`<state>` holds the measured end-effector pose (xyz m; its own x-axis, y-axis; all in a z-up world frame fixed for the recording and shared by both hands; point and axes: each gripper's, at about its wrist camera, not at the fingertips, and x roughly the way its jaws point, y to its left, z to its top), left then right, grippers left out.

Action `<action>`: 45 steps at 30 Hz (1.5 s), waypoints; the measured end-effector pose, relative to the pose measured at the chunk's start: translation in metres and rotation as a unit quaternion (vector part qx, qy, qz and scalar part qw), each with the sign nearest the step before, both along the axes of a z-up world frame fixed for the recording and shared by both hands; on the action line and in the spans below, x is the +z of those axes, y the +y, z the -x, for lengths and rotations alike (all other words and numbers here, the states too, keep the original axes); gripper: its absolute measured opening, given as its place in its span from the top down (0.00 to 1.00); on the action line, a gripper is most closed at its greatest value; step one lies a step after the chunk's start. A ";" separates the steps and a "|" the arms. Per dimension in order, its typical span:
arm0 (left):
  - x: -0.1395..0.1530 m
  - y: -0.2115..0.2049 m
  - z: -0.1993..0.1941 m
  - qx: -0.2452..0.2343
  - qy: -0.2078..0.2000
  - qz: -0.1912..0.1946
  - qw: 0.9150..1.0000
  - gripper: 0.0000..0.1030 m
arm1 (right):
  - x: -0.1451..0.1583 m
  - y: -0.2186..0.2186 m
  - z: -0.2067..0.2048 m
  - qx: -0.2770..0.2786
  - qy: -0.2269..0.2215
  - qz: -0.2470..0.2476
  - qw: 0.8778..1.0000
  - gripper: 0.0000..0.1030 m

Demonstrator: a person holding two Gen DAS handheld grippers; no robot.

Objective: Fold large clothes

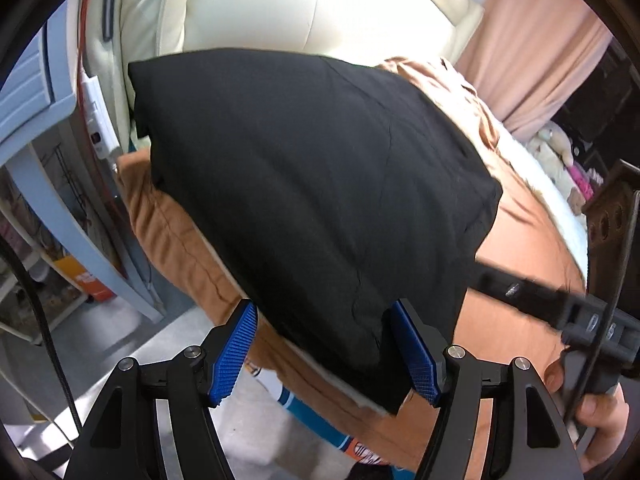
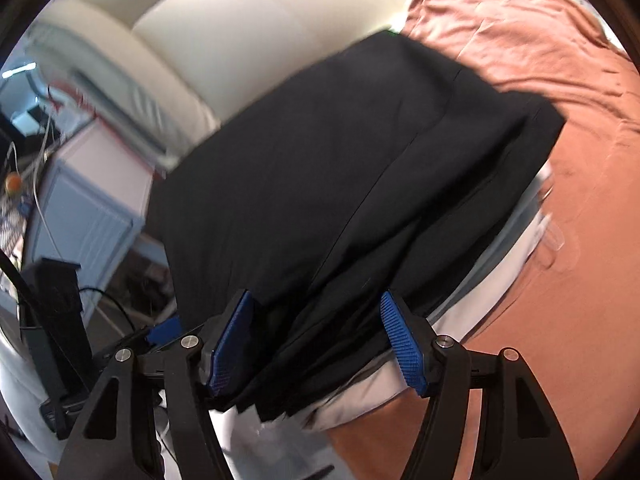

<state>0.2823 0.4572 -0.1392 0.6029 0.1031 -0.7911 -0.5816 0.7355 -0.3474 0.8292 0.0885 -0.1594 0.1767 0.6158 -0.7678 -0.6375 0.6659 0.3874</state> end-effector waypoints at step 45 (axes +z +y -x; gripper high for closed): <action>0.150 -0.219 0.150 -0.133 -0.133 -0.149 0.971 0.00 | 0.141 -0.293 0.300 -0.181 -0.190 -0.019 0.965 0.00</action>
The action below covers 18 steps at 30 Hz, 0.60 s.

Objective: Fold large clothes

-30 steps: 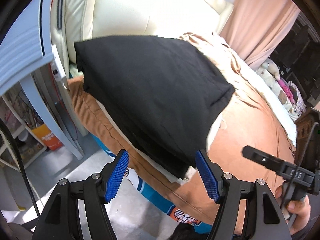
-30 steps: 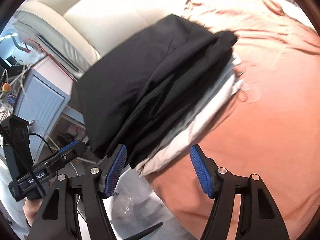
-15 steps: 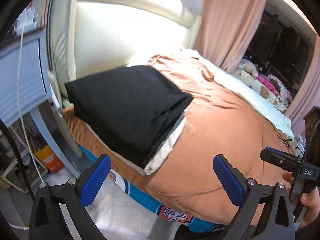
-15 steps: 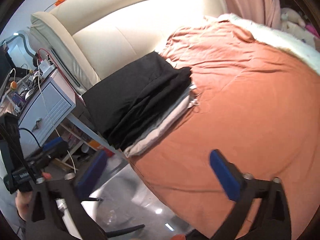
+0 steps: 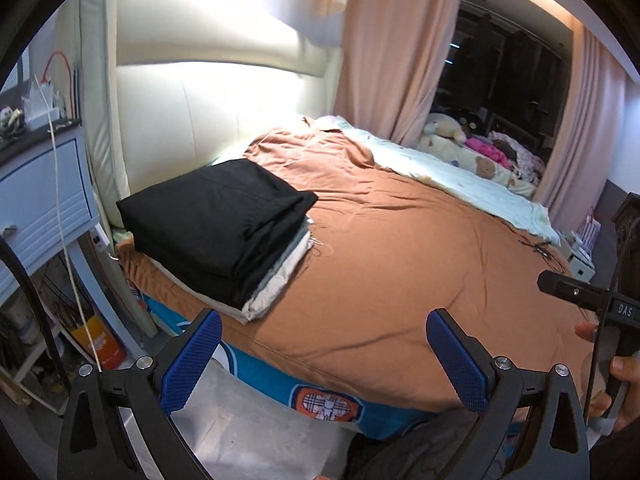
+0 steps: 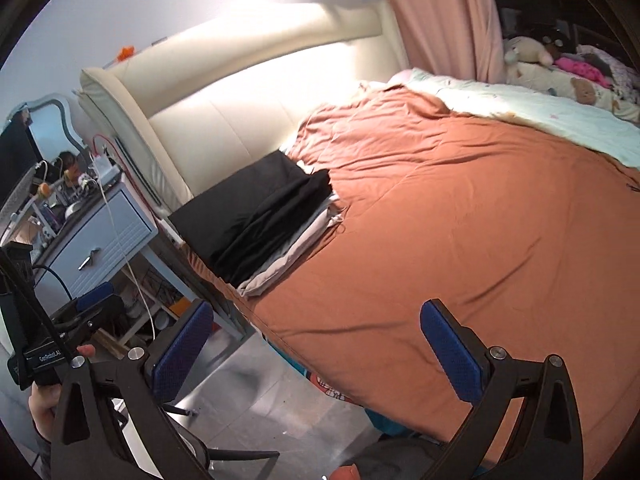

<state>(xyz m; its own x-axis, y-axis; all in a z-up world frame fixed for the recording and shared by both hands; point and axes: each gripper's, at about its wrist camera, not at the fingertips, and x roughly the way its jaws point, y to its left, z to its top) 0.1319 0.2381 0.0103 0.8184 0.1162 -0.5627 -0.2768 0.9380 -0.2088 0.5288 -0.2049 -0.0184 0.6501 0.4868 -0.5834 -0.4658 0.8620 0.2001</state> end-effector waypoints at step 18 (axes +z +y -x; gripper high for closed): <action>0.010 -0.096 0.098 -0.055 -0.063 -0.059 0.995 0.00 | -0.004 -0.062 0.160 -0.036 -0.110 0.028 0.993 0.00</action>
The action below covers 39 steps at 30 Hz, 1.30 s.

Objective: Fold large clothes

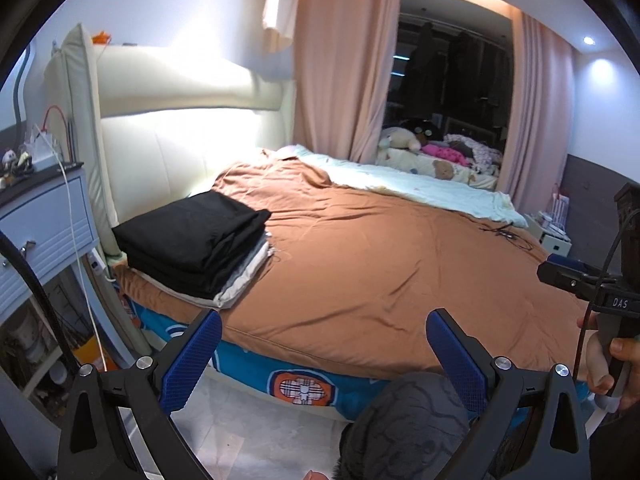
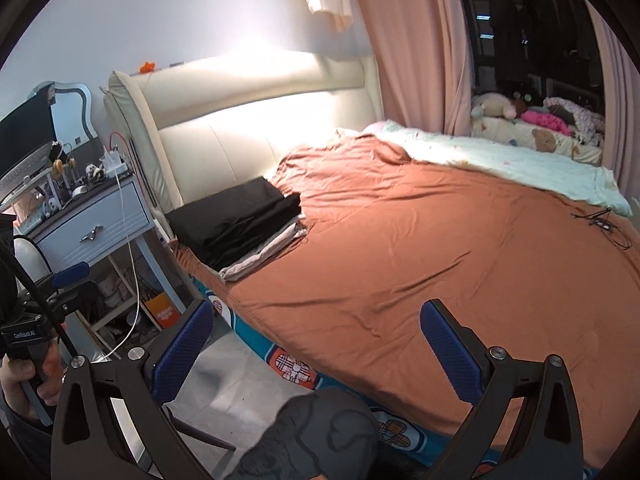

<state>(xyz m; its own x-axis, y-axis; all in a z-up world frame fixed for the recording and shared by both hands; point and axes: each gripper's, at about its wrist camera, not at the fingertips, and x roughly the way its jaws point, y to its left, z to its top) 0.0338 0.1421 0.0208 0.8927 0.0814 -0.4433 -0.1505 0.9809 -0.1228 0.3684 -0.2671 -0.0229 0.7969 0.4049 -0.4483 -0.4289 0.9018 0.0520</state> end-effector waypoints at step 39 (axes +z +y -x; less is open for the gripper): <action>-0.037 -0.034 0.094 -0.061 -0.075 -0.044 0.994 0.00 | -0.066 -0.007 0.148 -0.097 -0.071 -0.025 0.992 0.00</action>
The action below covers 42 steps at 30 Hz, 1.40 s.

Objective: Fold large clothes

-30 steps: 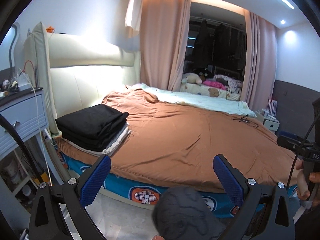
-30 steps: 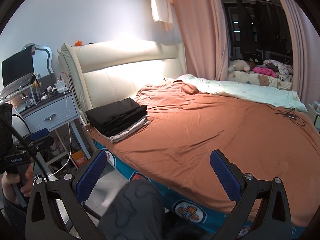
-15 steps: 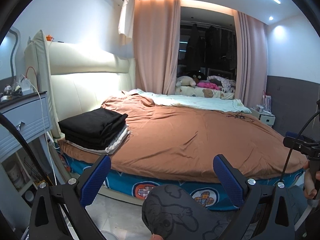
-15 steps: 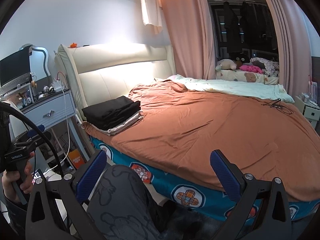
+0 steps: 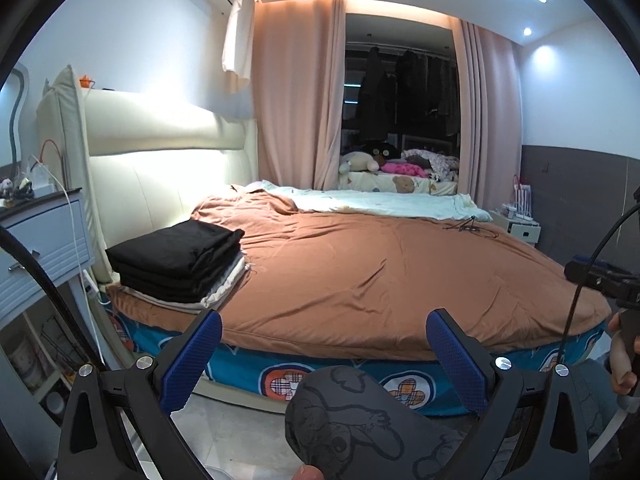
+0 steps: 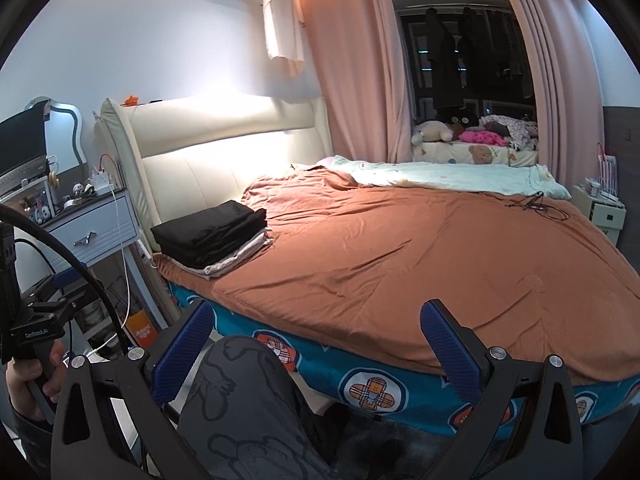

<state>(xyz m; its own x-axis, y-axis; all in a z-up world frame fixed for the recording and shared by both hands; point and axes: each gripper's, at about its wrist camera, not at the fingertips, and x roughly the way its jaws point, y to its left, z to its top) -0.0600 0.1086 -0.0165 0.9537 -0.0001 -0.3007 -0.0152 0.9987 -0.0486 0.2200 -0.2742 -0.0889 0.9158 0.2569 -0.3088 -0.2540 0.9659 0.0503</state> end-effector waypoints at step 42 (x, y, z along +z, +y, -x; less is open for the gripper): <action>0.006 0.004 0.012 -0.004 -0.028 0.011 1.000 0.00 | 0.000 -0.019 0.003 -0.027 0.014 0.000 1.000 0.00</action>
<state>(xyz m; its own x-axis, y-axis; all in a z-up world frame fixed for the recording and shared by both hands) -0.0716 0.1128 -0.0107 0.9690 -0.0144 -0.2465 -0.0033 0.9975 -0.0711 0.2172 -0.2930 -0.0891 0.9193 0.2076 -0.3345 -0.2006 0.9781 0.0558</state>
